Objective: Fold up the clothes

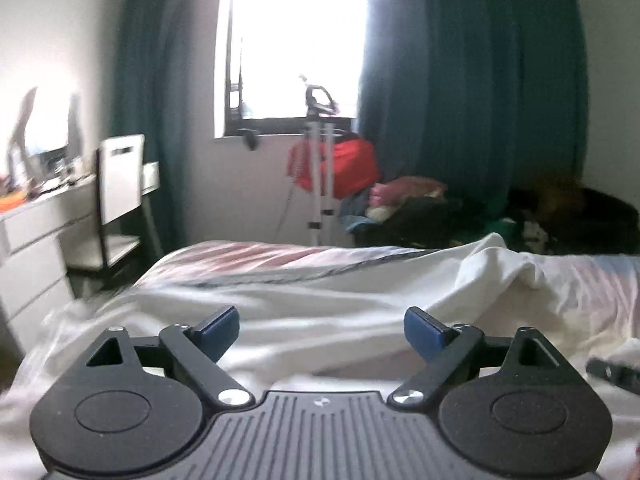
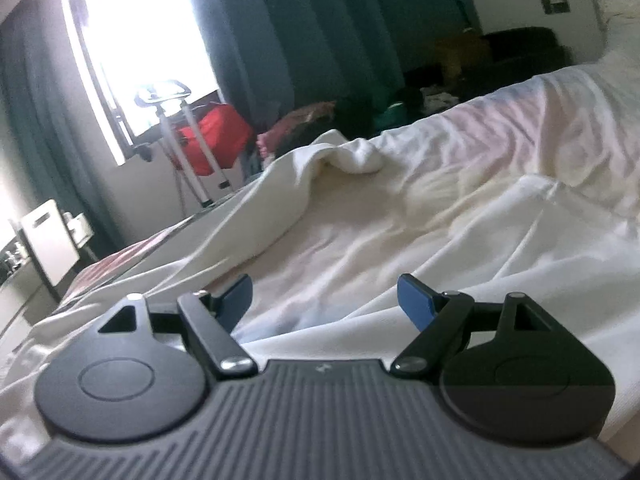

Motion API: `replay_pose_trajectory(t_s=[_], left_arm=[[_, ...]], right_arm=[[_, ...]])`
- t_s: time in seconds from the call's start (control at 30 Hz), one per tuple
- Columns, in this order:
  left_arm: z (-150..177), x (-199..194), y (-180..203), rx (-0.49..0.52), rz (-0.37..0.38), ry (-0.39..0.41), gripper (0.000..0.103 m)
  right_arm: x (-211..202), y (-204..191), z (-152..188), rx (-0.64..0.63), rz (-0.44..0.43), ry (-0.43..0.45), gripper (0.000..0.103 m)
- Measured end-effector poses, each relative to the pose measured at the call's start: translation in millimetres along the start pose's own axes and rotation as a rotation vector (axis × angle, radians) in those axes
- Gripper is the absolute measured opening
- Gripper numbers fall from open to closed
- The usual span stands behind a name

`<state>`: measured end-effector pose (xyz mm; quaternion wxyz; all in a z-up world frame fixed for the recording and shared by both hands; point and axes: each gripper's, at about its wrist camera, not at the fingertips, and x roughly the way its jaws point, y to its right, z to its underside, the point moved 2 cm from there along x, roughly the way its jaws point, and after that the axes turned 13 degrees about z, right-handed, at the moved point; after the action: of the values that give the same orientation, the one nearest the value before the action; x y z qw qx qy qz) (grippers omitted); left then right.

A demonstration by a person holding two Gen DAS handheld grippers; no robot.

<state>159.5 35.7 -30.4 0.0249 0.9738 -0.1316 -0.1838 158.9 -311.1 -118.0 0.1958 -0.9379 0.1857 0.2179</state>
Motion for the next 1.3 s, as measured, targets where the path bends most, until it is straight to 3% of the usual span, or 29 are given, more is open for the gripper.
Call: replay_pose_trajectory(t_s=[0.17,0.3,0.43,0.57,0.7,0.9,1.03,1.17,1.27,1.3], left_arm=[[47,-47,-16,-0.133,0.018,-0.006,0.094],[64,-56,-16,-0.12,0.024,-0.021,0.094],[66,-45,-28,-0.147,0.044,-0.022,0.094],[73,-23,-42,-0.199,0.039,-0.008,0.094],[83,2,-57,-0.261,0.019,0.01,0.094],[90,30,-71,-0.286,-0.061,0.007,0.094],[100,48,-74,-0.283,-0.117,-0.024,0.094],[108,59,-66,-0.239,-0.15,-0.028,0.096],[111,64,-65,-0.238,-0.165,-0.037,0.097],[112,64,-64,-0.233,-0.168,-0.035,0.097]], right_arm=[[-7,1,-2,0.078,-0.133,-0.121,0.082],[-9,1,10,0.177,-0.277,-0.239,0.083],[0,-25,26,0.057,-0.308,-0.228,0.083],[23,-46,19,0.051,-0.345,-0.216,0.083],[75,-61,-9,0.153,-0.299,-0.198,0.083],[184,-74,-42,0.436,-0.155,-0.216,0.083],[244,-79,-60,0.498,-0.06,-0.128,0.083],[279,-63,-68,0.61,-0.011,-0.043,0.083],[298,-50,-75,0.608,0.012,0.01,0.082],[303,-45,-78,0.606,0.015,0.022,0.075]])
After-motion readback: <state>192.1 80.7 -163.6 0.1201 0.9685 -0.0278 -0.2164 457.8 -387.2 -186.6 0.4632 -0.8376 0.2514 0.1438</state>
